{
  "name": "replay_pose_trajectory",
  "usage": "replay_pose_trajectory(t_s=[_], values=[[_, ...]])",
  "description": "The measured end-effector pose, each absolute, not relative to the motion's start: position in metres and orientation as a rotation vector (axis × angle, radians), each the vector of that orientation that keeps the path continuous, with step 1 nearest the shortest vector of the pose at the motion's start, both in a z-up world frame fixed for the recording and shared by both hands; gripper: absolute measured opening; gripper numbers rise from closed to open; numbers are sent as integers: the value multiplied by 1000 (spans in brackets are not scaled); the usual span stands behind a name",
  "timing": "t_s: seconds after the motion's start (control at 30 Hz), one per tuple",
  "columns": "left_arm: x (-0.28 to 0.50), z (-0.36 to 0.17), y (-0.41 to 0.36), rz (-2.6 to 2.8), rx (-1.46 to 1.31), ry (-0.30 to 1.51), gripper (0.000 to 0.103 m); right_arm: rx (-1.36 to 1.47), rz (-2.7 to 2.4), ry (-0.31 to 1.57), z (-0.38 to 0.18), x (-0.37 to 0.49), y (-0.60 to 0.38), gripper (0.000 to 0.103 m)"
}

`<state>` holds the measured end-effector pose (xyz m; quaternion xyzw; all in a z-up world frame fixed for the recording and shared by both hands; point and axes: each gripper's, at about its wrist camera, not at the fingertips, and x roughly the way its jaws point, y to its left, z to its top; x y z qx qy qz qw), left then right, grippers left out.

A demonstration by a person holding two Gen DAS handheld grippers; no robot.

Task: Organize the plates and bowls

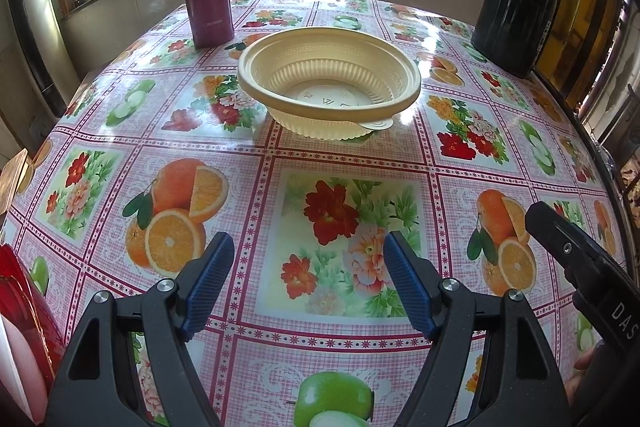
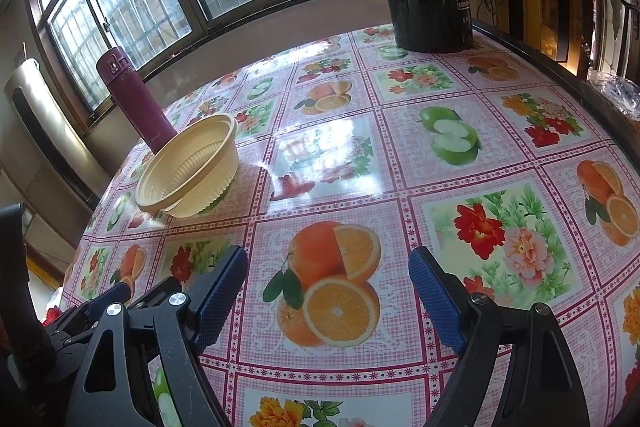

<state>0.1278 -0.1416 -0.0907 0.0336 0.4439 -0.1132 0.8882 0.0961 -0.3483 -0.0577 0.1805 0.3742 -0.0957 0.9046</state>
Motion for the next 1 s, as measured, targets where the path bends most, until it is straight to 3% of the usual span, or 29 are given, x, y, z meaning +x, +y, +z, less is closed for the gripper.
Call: replay_pose_trajectory(t_s=[1.0], values=[[128,-92,-142,-237,70,928,77,380,-188,790,-61,97,-347,85]])
